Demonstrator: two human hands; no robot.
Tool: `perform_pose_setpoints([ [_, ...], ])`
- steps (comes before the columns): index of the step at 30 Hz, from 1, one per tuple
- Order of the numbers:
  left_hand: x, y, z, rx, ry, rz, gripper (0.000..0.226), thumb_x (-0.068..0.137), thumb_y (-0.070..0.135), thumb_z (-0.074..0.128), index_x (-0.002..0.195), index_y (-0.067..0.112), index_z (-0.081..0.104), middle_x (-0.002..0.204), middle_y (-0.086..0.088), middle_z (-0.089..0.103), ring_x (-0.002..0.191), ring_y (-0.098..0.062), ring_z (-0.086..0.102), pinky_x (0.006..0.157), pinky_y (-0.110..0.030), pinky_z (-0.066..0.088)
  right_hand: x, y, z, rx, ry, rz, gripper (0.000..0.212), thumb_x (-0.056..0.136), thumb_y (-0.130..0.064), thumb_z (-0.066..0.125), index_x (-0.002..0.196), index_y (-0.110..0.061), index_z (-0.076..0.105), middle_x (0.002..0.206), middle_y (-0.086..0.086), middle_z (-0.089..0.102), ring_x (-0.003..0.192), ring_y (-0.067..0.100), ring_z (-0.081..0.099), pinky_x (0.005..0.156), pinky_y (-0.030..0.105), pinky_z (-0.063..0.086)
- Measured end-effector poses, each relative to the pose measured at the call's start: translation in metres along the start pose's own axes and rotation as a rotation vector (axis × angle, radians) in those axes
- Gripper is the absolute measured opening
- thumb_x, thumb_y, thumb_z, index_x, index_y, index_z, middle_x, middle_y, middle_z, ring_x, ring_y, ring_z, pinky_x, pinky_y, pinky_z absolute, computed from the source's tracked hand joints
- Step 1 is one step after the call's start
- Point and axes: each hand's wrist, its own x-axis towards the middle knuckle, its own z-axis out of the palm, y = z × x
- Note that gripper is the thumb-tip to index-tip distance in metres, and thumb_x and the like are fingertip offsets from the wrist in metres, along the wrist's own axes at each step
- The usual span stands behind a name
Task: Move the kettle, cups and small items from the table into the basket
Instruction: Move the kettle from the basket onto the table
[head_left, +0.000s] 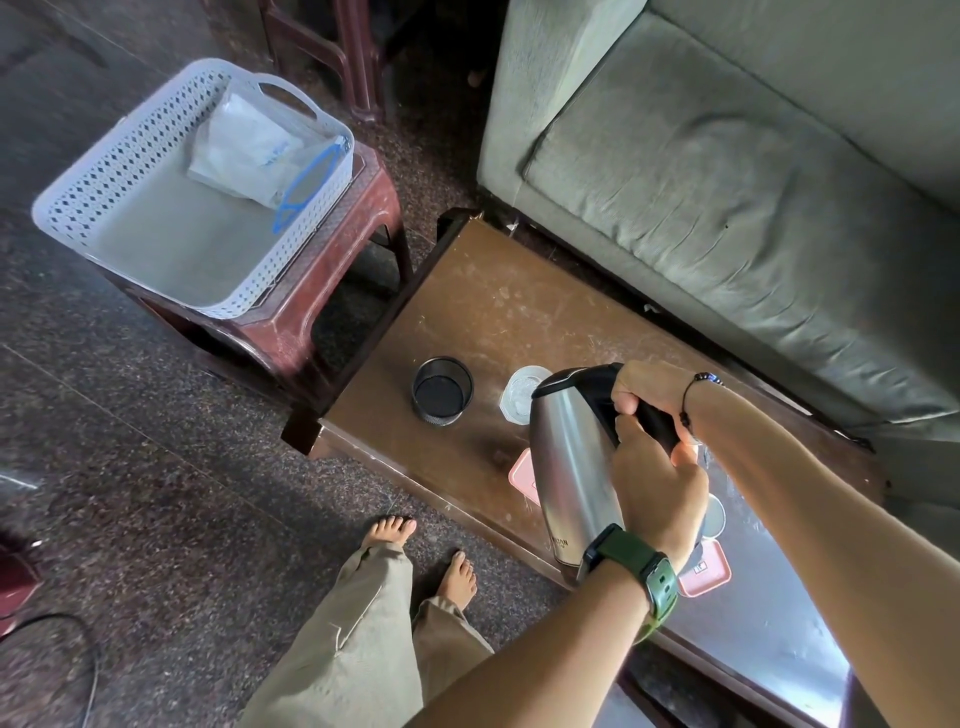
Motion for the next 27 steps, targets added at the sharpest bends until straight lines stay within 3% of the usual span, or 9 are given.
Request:
perform_pose_setpoints([
  [3, 0.0016, 0.0004, -0.0004, -0.017, -0.011, -0.015, 0.046, 0.085, 0.006, 0.054, 0.129, 0.007, 0.041, 0.115, -0.015, 0.064, 0.107, -0.028, 0.06, 0.084, -0.022, 0.043, 0.0083, 0.0047, -0.0021, 0.081, 0.032, 0.123, 0.017, 0.067, 0.004, 0.04, 0.052, -0.004, 0.04, 0.042, 0.008, 0.041, 0.047, 0.023, 0.038, 0.051, 0.022, 0.029],
  [8, 0.0027, 0.0017, -0.0004, -0.03, -0.021, -0.033, 0.046, 0.084, 0.005, 0.054, 0.129, 0.005, 0.042, 0.116, -0.015, 0.063, 0.107, -0.028, 0.06, 0.082, -0.02, 0.041, 0.0117, 0.0078, -0.0032, 0.1, 0.047, 0.156, 0.019, 0.066, 0.004, 0.039, 0.049, -0.005, 0.037, 0.032, 0.006, 0.038, 0.042, 0.023, 0.036, 0.048, 0.021, 0.029],
  [27, 0.0051, 0.0089, 0.0023, -0.024, -0.01, -0.024, 0.048, 0.085, 0.004, 0.054, 0.13, 0.007, 0.041, 0.121, -0.014, 0.062, 0.11, -0.026, 0.059, 0.08, -0.014, 0.038, 0.0134, 0.0068, -0.0106, 0.115, 0.01, 0.122, 0.022, 0.067, 0.006, 0.034, 0.049, -0.007, 0.034, 0.036, 0.006, 0.035, 0.037, 0.02, 0.034, 0.045, 0.018, 0.028],
])
